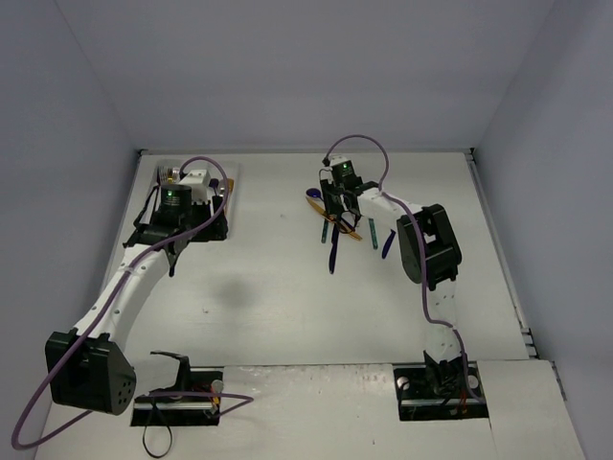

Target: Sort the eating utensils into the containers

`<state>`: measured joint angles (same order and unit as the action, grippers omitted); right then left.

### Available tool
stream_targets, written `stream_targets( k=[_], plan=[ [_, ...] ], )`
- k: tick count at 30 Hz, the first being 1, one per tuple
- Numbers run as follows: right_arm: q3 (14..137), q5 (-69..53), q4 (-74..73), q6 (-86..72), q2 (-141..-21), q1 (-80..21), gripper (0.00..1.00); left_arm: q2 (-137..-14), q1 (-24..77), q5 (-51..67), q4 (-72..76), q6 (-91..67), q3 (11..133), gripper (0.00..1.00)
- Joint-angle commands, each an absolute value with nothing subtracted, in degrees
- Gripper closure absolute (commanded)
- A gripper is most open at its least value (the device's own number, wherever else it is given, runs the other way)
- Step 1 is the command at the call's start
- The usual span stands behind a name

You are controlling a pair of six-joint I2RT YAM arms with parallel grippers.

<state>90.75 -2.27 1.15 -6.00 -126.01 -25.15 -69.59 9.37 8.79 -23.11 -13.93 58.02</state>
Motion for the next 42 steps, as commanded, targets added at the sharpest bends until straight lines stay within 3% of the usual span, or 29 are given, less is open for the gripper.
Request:
stream_targets(
  k=[1,12,18,25,32,37,42],
  plan=[
    [87.4,-2.7,-1.1,-5.3,-124.7,-25.4,0.69,-69.2,9.4,9.8,-20.0,-14.2,60.9,0.39],
    [85.2,-5.4,-1.1,-5.6,-120.3,-26.0,0.69,-69.3,9.4,10.1,-19.9,-14.3,61.0,0.39],
    [85.4,-4.2,-1.1,-5.8,-117.7,-26.5,0.54,-69.2,9.4,10.5,-19.9,-14.3,60.9,0.39],
    [85.3,-3.0,-1.2,-3.1,-115.6,-25.0,0.53,-69.4,9.4,10.7,-19.9,-14.3,60.9,0.39],
    [85.6,-6.9,-1.5,1.9,-113.9,-22.8,0.55,-69.7,9.5,10.7,-19.8,-14.4,61.0,0.39],
    [87.4,-8.8,-2.7,5.3,-115.8,-21.7,0.7,-69.9,9.5,10.8,-19.9,-14.4,61.0,0.39],
    [89.3,-10.0,-4.6,9.7,-118.0,-21.7,0.73,-70.0,9.5,10.8,-19.8,-14.2,61.1,0.39]
  ],
)
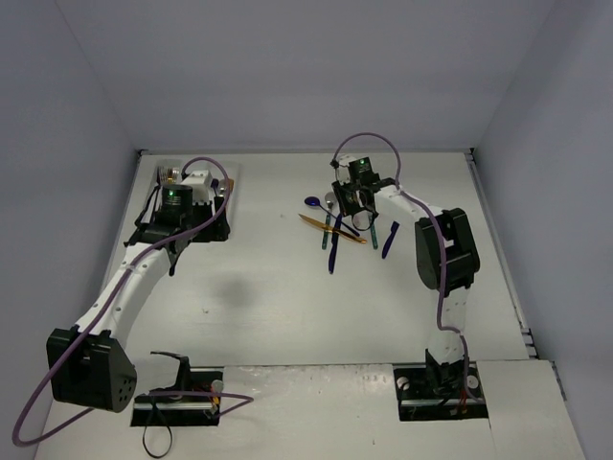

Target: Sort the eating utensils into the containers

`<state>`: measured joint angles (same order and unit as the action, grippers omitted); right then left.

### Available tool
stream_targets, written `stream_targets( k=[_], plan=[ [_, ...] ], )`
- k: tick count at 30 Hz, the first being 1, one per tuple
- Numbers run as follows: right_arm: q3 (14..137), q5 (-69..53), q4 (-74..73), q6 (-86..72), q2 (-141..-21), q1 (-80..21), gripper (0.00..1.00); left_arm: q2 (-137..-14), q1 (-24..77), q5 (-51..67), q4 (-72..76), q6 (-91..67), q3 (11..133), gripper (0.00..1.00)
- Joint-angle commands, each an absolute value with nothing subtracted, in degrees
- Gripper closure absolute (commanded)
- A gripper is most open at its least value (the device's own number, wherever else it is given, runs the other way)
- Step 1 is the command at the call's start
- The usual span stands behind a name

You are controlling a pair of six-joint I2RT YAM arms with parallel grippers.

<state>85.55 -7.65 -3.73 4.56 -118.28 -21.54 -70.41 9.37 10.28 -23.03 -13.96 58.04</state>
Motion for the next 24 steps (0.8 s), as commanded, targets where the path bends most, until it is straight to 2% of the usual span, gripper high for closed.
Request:
stream_targets(
  k=[1,24],
  plan=[
    [89.5,-10.5,-4.8,10.1,-118.4,-21.7,0.73,-69.9,9.4,10.8,-19.8,-14.2,61.0,0.39],
    [92.9,-13.9,-6.2,13.8,-123.7,-23.8,0.74,-70.2,9.4,10.4,-20.0,-14.0,61.0,0.39]
  ],
)
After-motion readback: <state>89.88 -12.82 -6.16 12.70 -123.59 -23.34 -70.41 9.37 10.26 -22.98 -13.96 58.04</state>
